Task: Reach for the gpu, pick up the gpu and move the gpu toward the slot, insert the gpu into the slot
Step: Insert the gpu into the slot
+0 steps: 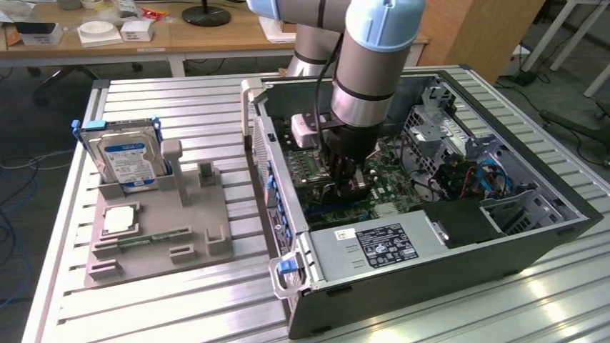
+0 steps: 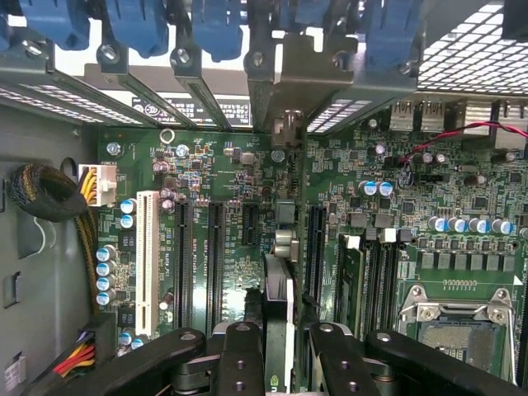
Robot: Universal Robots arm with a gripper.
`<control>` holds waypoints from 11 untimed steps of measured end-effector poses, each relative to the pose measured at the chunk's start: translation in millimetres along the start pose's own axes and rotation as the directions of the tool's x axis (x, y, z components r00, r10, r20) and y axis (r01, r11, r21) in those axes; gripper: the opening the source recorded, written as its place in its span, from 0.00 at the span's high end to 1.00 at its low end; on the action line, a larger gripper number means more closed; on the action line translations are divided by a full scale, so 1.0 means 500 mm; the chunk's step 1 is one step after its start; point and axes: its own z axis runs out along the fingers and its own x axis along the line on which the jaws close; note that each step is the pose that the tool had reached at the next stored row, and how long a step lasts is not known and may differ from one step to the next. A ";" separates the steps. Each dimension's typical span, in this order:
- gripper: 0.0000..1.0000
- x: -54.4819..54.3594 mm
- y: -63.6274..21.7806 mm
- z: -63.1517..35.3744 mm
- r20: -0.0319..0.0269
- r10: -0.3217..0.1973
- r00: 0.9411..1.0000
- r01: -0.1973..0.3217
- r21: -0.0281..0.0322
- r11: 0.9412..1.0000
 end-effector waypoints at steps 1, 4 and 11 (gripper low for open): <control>0.73 0.000 0.000 0.000 0.000 0.000 1.000 0.000 0.001 1.000; 0.73 0.000 0.002 0.001 0.000 0.000 1.000 0.000 0.002 1.000; 0.73 0.000 0.003 0.001 0.000 0.000 1.000 0.000 0.002 1.000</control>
